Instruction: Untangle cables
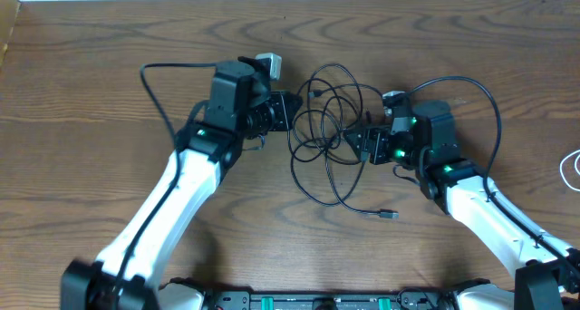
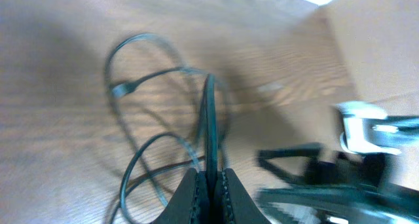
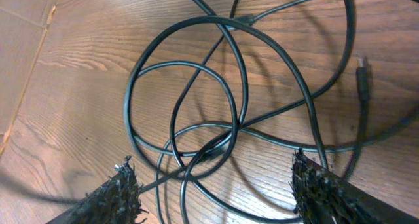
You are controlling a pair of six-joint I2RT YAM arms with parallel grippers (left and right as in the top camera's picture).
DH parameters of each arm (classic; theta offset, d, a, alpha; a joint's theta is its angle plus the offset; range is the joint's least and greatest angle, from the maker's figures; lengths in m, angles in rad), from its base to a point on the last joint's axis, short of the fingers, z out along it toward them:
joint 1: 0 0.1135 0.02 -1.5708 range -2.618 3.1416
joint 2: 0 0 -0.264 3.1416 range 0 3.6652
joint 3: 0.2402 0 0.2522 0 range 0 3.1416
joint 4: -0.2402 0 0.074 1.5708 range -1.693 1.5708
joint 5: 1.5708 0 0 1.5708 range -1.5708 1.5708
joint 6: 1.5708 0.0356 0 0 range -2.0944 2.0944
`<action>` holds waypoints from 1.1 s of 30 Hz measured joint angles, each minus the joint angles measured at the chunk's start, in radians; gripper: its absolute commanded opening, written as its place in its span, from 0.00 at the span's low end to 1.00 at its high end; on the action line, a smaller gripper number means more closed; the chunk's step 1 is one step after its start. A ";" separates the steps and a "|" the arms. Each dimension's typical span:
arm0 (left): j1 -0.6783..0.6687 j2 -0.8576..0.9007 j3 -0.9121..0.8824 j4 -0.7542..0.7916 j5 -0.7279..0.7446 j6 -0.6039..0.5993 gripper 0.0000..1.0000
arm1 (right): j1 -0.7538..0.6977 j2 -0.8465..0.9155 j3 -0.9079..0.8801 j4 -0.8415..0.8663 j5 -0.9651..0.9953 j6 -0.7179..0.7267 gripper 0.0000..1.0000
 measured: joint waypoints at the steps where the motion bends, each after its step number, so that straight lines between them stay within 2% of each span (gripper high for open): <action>1: 0.000 -0.023 0.000 0.002 0.014 0.007 0.08 | 0.008 0.000 0.000 0.002 0.008 0.000 0.75; 5: 0.000 -0.109 0.000 0.029 0.077 0.018 0.07 | 0.050 0.000 0.000 0.005 0.053 0.001 0.78; 9: 0.000 -0.166 0.000 0.074 0.164 0.019 0.08 | 0.079 0.000 0.000 0.039 0.082 0.000 0.77; 15: 0.000 -0.207 -0.001 0.245 0.349 0.027 0.07 | 0.116 0.006 0.000 0.083 0.179 0.012 0.80; 21: 0.010 -0.227 -0.001 0.358 0.481 0.034 0.07 | 0.128 0.097 0.000 0.121 0.255 0.028 0.68; 25: 0.105 -0.236 -0.001 0.363 0.513 0.033 0.07 | 0.122 0.178 0.000 0.089 0.343 0.032 0.66; 27: 0.193 -0.238 -0.001 0.363 0.517 0.029 0.08 | 0.103 0.183 0.000 0.082 0.384 0.033 0.68; 30: 0.314 -0.238 -0.001 0.362 0.515 0.005 0.07 | 0.050 0.170 0.000 0.071 0.444 0.035 0.72; 33: 0.439 -0.238 -0.001 0.349 0.522 -0.026 0.08 | -0.029 0.144 0.000 0.041 0.484 0.036 0.82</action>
